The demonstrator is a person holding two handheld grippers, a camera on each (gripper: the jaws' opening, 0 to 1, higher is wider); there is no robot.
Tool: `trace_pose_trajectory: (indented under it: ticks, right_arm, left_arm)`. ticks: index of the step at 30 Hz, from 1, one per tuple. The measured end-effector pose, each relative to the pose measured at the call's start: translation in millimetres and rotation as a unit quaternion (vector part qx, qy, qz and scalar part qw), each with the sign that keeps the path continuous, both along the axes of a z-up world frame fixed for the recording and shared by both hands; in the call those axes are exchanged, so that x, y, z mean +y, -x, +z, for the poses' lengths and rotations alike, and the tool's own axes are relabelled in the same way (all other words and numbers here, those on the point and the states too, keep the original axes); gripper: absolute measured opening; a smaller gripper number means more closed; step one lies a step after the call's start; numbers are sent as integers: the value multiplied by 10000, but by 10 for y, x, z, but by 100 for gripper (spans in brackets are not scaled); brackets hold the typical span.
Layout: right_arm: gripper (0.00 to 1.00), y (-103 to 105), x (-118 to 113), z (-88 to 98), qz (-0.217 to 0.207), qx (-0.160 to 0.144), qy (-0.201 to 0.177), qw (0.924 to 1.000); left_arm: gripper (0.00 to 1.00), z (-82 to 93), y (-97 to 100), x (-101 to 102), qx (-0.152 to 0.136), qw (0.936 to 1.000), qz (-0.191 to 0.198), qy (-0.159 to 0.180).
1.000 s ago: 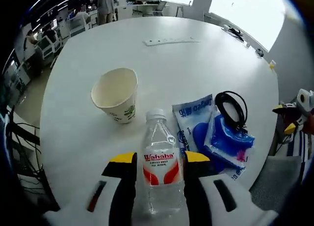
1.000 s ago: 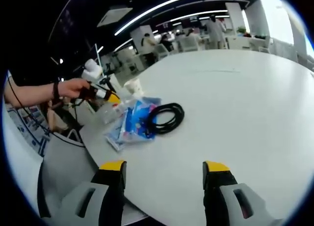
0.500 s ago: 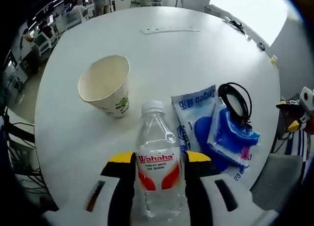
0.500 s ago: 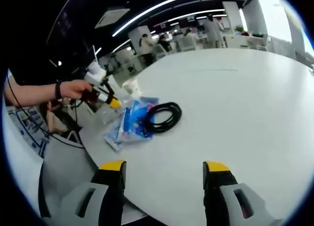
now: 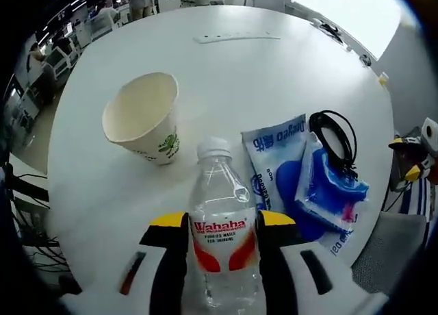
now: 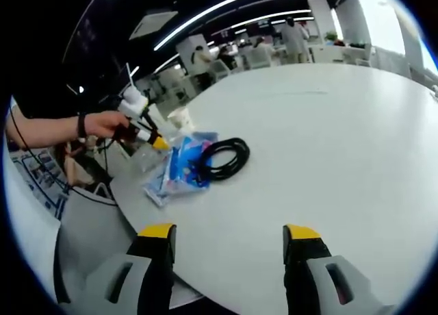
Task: Arrange the tabletop items into an orderly group along one side of the table until the central work area is clear of visible clutter.
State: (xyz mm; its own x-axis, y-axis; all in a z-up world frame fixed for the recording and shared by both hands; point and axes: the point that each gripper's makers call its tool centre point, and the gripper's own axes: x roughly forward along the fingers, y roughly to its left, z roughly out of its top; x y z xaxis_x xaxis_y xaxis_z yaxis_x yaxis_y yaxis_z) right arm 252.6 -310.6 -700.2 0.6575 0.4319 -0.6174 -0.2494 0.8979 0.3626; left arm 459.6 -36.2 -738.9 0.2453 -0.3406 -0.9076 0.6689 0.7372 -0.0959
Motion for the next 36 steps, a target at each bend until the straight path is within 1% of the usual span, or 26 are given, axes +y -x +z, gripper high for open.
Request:
trace_pose_trajectory:
  ticks: [14,21,28,31,36]
  right_arm:
    - [64,13,-39,-1,-51,33,-5,10000]
    - [64,34,-41,-19,-70,64,-9,10000]
    - [64,32,-39,-25,-75,73,-12,9999]
    - [63,27,-38,-29,-82,75,-23,9999]
    - [63,19,-33,-31,-72,78,-26,9999]
  left_arm:
    - [40,-43,-47,-47,4,10000,-26,18]
    - [40,-53,-48,-49,67,9999,105,98]
    - [39,-43,-48,-48,65,9996,211,178]
    - [38,-39,-33,-57,85,9995,183,257]
    - [38,-26,-11,-48,92,9991,242,349]
